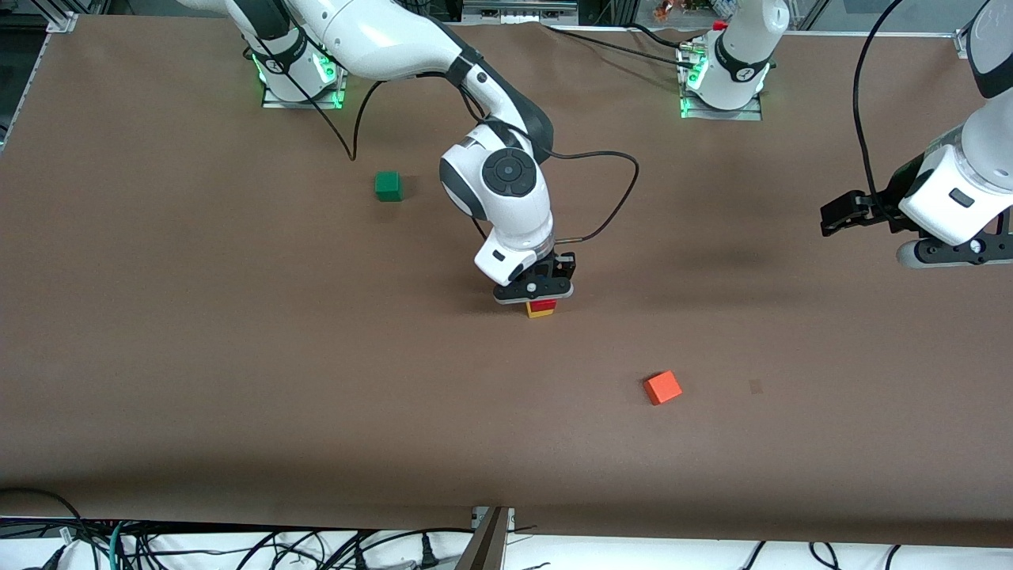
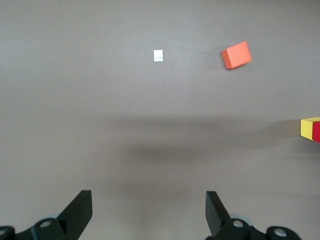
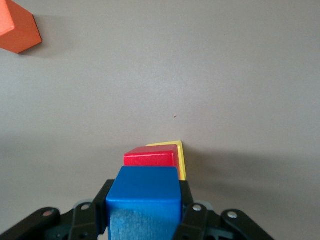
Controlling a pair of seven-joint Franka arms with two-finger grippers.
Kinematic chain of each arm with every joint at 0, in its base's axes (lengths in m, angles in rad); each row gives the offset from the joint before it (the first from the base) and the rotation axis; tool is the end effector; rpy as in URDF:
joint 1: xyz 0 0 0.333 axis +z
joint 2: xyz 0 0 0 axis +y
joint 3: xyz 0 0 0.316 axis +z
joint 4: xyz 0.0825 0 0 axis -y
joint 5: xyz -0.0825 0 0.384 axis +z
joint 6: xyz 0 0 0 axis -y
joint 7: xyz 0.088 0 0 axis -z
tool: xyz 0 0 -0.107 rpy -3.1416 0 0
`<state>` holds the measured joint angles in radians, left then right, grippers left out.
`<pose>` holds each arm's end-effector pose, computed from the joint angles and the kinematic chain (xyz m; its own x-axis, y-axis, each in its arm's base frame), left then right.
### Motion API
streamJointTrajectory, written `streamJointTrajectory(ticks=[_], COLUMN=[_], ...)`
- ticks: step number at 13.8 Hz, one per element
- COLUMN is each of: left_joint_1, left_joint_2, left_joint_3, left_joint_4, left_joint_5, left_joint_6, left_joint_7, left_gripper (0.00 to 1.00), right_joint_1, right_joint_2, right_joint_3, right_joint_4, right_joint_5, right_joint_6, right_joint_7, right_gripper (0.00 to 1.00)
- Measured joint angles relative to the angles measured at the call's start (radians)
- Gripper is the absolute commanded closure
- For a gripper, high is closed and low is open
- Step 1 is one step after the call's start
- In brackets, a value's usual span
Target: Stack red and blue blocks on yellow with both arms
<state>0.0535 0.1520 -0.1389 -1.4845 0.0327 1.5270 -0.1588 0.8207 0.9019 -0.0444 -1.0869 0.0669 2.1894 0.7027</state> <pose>0.5921 -0.0410 0.5748 0.9917 0.0745 -0.1046 0.0719 -0.9970 -0.0286 0.5542 0.5645 0.2968 0.9895 0.0499 0.1354 0.0701 -0.9863 -0.1492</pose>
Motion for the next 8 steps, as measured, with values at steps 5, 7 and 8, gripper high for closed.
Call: streamJointTrajectory(ticks=[5, 7, 8], left_joint_1=[0.000, 0.000, 0.000], left_joint_2=[0.008, 0.010, 0.010], left_joint_3=[0.000, 0.000, 0.000], left_joint_4=[0.000, 0.001, 0.001], left_joint_5=[0.000, 0.000, 0.000], left_joint_6=[0.001, 0.001, 0.001], left_joint_7=[0.004, 0.004, 0.005], left_gripper=[0.00, 0.00, 0.00], right_joint_1=[0.000, 0.000, 0.000], right_joint_2=[0.001, 0.005, 0.007], right_joint_3=[-0.001, -0.001, -0.002], right_joint_4=[0.000, 0.000, 0.000], right_joint_5=[0.000, 0.000, 0.000], right_joint_6=[0.001, 0.002, 0.003], right_joint_7=[0.002, 0.002, 0.002], right_gripper=[0.01, 0.01, 0.01])
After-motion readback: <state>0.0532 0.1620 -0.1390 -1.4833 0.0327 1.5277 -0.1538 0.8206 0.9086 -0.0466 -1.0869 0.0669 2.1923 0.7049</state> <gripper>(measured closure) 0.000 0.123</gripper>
